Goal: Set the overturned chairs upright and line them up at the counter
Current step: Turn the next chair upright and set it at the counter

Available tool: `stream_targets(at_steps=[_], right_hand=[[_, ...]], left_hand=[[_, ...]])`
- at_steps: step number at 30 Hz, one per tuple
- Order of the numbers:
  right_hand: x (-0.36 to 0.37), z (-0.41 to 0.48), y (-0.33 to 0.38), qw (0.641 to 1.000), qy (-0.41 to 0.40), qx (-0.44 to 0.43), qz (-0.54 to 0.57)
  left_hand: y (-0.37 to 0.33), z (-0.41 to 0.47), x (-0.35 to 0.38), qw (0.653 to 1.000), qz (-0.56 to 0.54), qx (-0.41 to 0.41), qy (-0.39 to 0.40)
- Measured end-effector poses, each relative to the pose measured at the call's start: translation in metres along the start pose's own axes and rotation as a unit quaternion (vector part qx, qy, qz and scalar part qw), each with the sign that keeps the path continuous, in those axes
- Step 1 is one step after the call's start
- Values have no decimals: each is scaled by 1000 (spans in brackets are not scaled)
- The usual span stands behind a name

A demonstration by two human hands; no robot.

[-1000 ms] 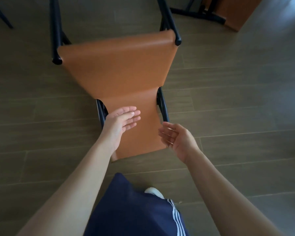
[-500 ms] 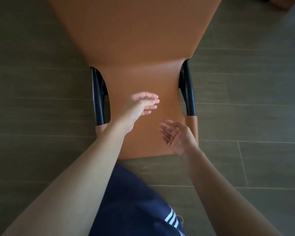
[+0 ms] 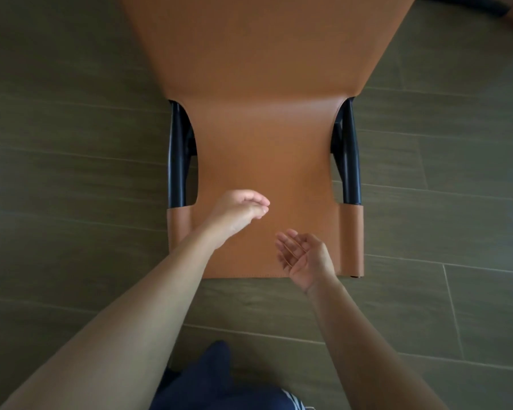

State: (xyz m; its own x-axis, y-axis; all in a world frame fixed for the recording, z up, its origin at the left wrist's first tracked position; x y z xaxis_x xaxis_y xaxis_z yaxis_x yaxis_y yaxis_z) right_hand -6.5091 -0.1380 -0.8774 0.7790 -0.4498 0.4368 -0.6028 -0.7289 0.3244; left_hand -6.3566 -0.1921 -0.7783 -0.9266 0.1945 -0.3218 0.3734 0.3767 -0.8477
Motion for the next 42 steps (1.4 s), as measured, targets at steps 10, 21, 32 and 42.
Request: stream_targets(at_steps=[10, 21, 32, 42], right_hand=[[-27, 14, -26, 998, -42, 33, 25], [-56, 32, -74, 986, -94, 107, 83], [-54, 40, -87, 976, -181, 99, 76], [-33, 40, -82, 974, -143, 86, 154]], left_hand=[[27, -11, 12, 994, -93, -49, 6], [53, -14, -4, 983, -161, -77, -37], [65, -22, -16, 989, -110, -88, -52], [72, -39, -30, 989, -87, -91, -80]])
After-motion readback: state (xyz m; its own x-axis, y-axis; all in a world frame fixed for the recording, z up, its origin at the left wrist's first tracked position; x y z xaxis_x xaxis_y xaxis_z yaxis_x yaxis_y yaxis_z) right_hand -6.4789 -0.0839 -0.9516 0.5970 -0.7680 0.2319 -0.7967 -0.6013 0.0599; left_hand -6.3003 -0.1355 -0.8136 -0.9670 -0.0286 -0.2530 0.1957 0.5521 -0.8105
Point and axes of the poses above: each hand's wrist, its own z-axis towards the middle knuckle, its own x-axis out of the palm, y = z × x, the point moved 7 cm from there along z, towards the middle knuckle, and after that the axes turned 4 degrees about x, right-handed, at the moved point
